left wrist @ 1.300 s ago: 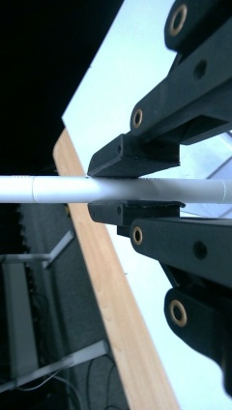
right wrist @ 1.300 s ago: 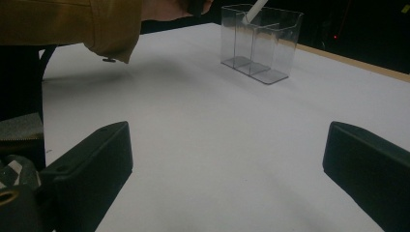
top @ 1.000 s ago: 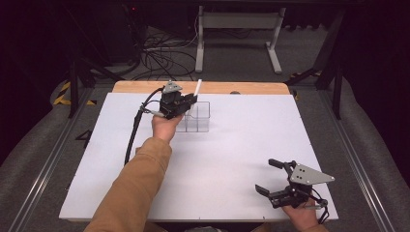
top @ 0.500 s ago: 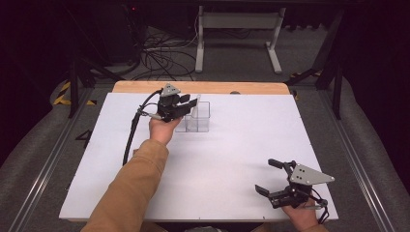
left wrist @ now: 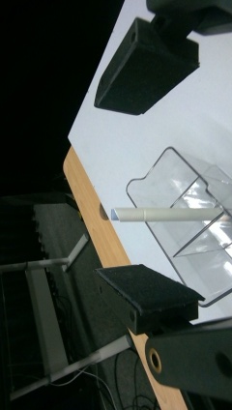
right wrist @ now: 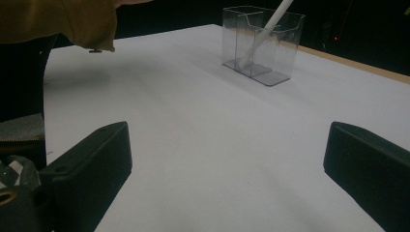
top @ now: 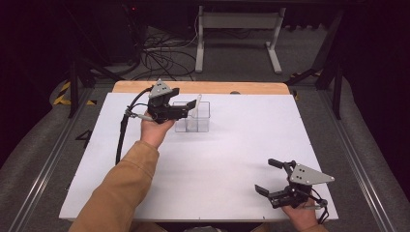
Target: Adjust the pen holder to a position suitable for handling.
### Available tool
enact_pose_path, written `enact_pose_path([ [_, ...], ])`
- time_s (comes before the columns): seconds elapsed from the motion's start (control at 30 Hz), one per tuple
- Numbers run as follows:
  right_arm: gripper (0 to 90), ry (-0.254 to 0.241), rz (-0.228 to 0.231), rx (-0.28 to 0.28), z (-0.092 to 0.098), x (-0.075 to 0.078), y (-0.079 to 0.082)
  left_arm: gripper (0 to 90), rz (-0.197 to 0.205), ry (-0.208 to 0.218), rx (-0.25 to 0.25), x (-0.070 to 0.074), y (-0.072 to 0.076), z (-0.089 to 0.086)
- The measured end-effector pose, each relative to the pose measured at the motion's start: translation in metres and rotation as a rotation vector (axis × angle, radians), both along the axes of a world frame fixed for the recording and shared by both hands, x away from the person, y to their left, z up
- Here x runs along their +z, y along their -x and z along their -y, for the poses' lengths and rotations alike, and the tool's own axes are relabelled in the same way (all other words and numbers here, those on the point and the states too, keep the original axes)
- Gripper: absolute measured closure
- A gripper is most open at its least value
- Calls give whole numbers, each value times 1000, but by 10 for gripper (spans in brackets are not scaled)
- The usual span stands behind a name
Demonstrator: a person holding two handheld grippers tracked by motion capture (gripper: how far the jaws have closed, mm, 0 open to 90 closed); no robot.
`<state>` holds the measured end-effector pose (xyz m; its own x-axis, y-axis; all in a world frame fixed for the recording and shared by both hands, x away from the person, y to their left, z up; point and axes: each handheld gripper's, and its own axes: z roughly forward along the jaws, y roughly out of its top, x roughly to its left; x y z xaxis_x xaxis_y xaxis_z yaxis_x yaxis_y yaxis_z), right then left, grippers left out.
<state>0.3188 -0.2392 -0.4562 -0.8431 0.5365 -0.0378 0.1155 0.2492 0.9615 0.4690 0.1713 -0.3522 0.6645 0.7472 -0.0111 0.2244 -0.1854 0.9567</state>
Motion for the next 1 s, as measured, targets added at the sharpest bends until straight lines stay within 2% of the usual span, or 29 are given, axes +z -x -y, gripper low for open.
enact_pose_path([
  [0.07, 34, 3, -1, -1, 0, 0, 0, 184, 5, -11, 1, 3, 4, 0],
  [0.33, 33, 1, -1, -1, 0, 0, 0, 183, 18, 2, -16, 10, 15, -3],
  [0.63, 33, 0, -2, -3, 0, 0, 0, 154, 12, -6, -39, 15, 30, -7],
  [0.7, 33, -1, 0, -3, 0, 1, 0, 144, 11, -8, -47, 17, 36, -10],
  [0.83, 32, -1, 4, -2, 1, 1, 1, 117, 45, -35, -57, 16, 53, -20],
  [0.9, 32, -1, 4, -3, 1, 1, 1, 114, 50, -33, -58, 16, 62, -25],
  [1.0, 31, -2, 5, 2, 0, 1, 1, 100, 36, -14, -76, 14, 71, -34],
])
